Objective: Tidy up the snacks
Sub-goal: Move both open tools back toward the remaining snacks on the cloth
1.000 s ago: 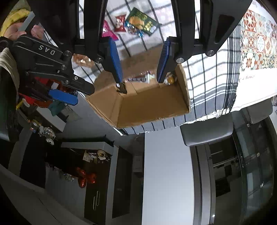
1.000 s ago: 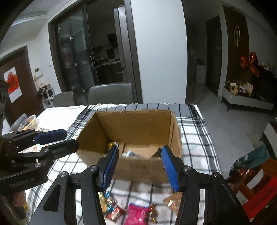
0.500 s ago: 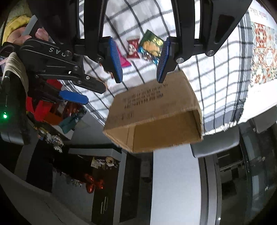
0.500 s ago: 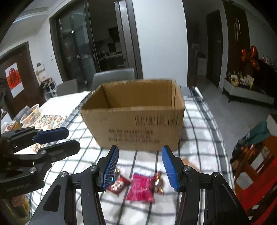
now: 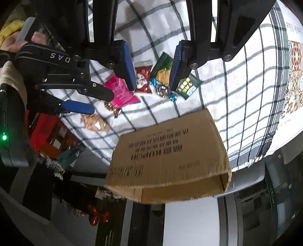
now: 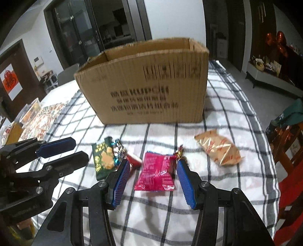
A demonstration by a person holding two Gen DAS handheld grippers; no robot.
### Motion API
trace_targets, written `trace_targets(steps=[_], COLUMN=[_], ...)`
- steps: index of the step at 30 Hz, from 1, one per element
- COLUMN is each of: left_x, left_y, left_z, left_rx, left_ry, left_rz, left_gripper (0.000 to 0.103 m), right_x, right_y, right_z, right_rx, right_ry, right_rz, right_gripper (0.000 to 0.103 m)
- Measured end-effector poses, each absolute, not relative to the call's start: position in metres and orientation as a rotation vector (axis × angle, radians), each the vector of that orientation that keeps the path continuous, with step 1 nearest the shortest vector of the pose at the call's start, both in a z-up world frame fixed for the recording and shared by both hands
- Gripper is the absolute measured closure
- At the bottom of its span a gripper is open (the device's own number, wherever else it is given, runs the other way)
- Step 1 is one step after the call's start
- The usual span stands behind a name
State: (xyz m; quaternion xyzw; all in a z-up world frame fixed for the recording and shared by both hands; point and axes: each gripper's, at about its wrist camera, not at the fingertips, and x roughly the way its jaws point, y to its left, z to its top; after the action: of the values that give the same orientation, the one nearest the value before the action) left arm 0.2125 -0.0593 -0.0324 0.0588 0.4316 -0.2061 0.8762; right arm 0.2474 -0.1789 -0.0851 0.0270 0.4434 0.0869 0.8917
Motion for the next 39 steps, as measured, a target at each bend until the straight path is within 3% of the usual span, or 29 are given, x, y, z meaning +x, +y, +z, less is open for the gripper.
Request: trace_targets(steps=[19, 29, 39], left_x=[0.22, 0.221, 0.221], left_y=[-0.062, -0.065, -0.071], left_z=[-0.069, -0.077, -0.077], left_rx=[0.093, 0.076, 0.088], left_ry=[0.987, 1.006, 1.005], left_rz=[-0.469, -0.493, -0.505], left_gripper=[0.068, 0.069, 0.07], right_x=[0.27, 0.269, 0.26], right_y=[-0.163, -0.167, -0.172], right_z=[-0.123, -0.131, -0.12], right_rx=[-0.002, 0.032, 0.054], right_ry=[1.031, 1.043, 1.0], right_rz=[0.178, 0.185, 0.179], right_gripper=[0.051, 0.065, 0.066])
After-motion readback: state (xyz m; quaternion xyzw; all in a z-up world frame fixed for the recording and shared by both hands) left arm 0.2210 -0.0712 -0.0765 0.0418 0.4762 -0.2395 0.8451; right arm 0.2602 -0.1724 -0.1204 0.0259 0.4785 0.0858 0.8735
